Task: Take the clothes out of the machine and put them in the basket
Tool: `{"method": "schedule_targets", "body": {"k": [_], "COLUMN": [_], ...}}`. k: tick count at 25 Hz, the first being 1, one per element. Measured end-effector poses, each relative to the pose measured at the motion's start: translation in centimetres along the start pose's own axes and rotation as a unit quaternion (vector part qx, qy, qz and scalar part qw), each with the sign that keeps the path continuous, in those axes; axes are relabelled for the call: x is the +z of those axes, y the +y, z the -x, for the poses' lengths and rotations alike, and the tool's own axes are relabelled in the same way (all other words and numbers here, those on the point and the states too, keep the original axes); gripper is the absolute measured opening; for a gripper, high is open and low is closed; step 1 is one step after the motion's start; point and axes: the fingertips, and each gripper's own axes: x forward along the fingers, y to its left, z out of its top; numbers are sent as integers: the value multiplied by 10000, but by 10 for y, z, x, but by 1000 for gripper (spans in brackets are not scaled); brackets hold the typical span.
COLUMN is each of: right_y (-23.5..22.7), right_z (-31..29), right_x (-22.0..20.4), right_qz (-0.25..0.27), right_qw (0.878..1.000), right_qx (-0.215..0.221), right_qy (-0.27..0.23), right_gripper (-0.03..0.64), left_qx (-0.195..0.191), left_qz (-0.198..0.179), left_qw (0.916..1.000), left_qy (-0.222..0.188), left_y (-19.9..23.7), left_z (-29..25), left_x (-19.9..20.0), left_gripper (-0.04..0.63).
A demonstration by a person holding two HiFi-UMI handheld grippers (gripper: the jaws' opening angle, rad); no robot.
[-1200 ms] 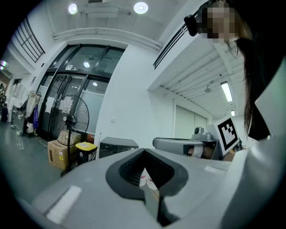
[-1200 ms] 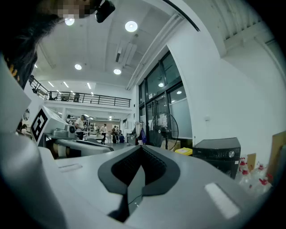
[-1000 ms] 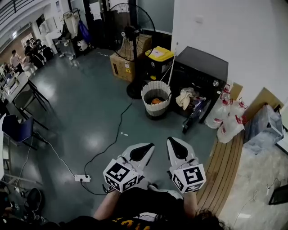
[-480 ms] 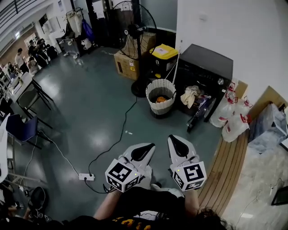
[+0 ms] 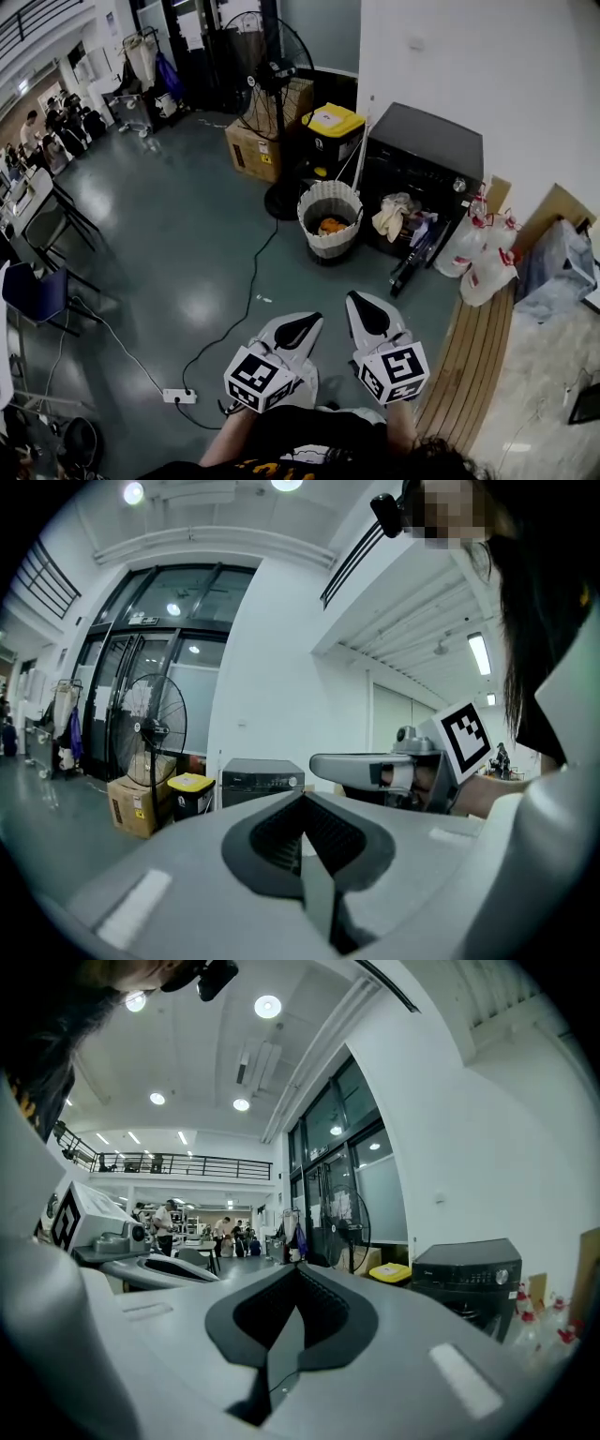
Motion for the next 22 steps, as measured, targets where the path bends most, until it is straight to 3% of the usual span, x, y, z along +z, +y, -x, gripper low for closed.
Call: {"method": "schedule_targets", "body": {"k": [11,22], "right_y": [-47,-85], "right_z": [-130,-192], "right_x": [2,16], "right_qz": [-21,-49], "right_qw": [9988,9944], "right_qx": [-369,-1005], "right_qy": [311,333], "right_gripper": [15,15], "left_qx": [-326,-993], "left_qz": [7,-102], "left_qw": [9995,9950], "left_qy": [-33,-105], "left_y": [139,201], "left_z": [-65,-116], "left_x": [31,54], "left_gripper": [0,0]}}
